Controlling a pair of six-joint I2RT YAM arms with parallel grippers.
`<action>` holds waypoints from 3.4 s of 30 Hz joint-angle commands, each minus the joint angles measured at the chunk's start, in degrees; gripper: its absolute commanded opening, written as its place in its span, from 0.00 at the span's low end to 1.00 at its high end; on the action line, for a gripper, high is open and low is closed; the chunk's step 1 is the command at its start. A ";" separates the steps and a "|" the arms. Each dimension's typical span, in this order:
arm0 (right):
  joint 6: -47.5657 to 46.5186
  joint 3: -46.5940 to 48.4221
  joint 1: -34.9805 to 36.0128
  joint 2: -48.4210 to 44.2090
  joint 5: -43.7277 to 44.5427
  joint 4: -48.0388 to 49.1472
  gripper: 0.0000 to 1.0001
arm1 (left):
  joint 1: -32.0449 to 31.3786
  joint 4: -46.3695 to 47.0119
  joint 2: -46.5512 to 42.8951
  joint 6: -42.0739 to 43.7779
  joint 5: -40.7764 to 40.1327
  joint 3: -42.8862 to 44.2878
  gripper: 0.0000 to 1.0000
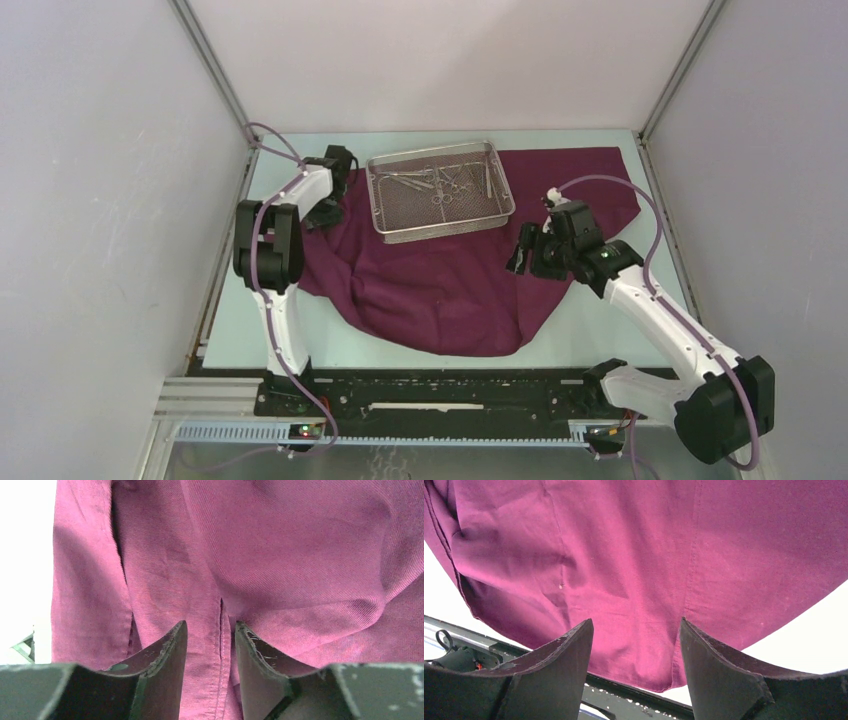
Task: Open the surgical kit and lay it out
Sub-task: Smooth out the surgical kit at the center of the board.
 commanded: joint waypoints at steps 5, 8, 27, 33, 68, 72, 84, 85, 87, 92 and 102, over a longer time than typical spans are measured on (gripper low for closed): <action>-0.24 -0.36 -1.01 -3.02 -0.75 -0.86 0.73 | 1.51 -0.31 -1.41 -1.71 0.88 0.47 0.35; -0.35 -0.40 -1.36 -3.68 -1.17 -1.18 0.73 | 2.18 -0.53 -1.60 -1.50 0.57 0.18 0.28; -2.28 3.51 -4.85 5.80 6.46 3.76 0.73 | 4.96 0.78 -22.10 -6.57 0.85 -11.69 0.00; -2.61 7.70 -6.26 15.21 11.94 6.51 0.73 | 7.80 0.69 -34.61 -12.30 1.63 -22.21 0.00; -3.16 30.48 -1.27 50.48 32.11 1.90 0.41 | 34.44 -15.88 -61.12 -26.60 1.47 -42.87 0.00; -1.86 29.78 -2.70 47.00 32.46 0.88 0.09 | 34.79 -15.17 -60.04 -25.13 1.27 -42.14 0.03; 2.73 20.59 -14.34 22.67 33.36 -8.34 0.00 | 34.86 -15.44 -59.92 -24.89 2.72 -39.88 0.13; 3.37 19.90 -15.48 20.62 33.85 -10.00 0.00 | 34.84 -15.44 -60.00 -24.81 3.08 -39.80 0.13; 4.73 18.01 -17.92 16.06 34.04 -13.09 0.00 | 34.84 -15.13 -60.26 -24.45 3.58 -40.01 0.15; 7.44 11.10 -24.54 4.05 34.86 -18.22 0.00 | 34.86 -13.97 -61.01 -22.91 3.35 -41.48 0.16; 15.36 5.33 -41.99 -9.10 34.91 -26.26 0.05 | 34.93 -14.17 -61.77 -20.80 3.43 -40.71 0.17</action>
